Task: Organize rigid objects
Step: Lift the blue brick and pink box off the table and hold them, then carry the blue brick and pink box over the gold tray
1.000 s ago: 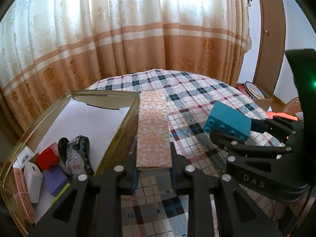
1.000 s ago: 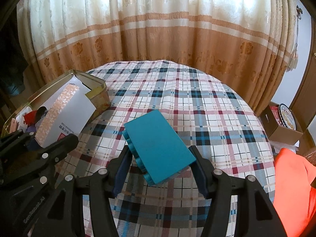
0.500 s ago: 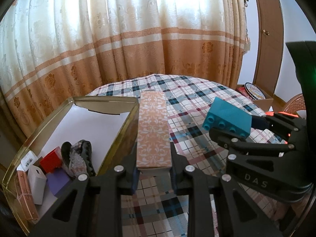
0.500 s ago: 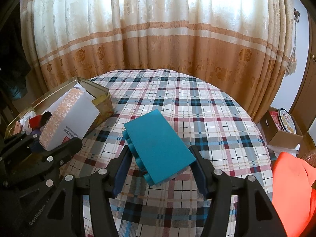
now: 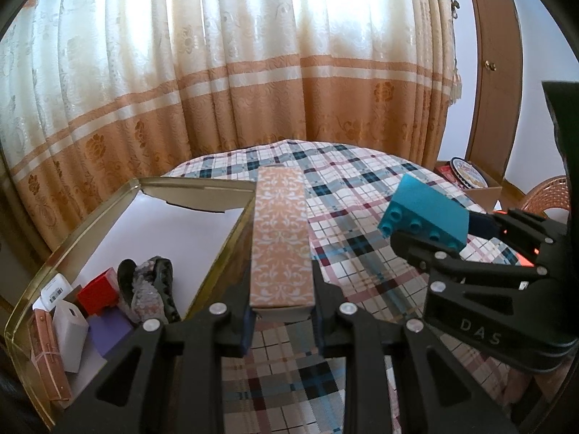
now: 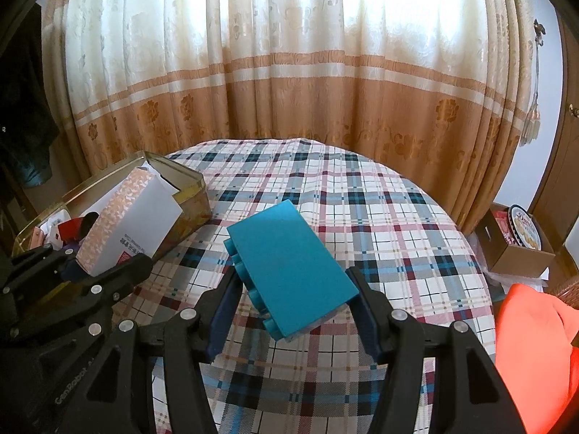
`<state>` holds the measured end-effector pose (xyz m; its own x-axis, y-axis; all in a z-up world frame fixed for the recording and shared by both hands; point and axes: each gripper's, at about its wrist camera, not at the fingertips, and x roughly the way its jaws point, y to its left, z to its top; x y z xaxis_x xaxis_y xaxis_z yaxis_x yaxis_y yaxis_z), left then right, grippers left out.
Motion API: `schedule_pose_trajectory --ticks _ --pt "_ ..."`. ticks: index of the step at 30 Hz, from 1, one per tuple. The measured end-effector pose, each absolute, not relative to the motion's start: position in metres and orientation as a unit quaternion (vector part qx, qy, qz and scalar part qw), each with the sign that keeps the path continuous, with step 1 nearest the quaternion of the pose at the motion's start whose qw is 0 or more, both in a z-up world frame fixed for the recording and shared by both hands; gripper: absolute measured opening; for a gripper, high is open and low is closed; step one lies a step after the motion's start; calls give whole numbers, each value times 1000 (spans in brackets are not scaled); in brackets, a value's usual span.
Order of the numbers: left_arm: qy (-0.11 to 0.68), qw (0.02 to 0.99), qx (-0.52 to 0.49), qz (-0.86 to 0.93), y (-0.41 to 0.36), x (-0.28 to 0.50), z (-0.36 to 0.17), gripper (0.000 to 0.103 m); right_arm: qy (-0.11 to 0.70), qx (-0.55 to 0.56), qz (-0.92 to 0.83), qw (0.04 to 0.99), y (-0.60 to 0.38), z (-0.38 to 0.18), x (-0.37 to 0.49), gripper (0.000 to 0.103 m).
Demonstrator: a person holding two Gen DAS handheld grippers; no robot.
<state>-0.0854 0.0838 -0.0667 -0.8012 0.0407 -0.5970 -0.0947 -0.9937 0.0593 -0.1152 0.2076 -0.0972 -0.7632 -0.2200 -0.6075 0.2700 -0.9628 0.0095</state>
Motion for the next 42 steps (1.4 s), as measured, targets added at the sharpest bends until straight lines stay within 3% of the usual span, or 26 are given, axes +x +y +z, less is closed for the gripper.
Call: schedule_pose_trajectory --ticks 24,42 --pt "34 31 -277 960 78 -73 -57 24 37 281 -950 129 208 -89 -103 61" --pt "-16 6 -266 964 30 -62 -16 24 44 265 -946 183 176 -65 -99 61"
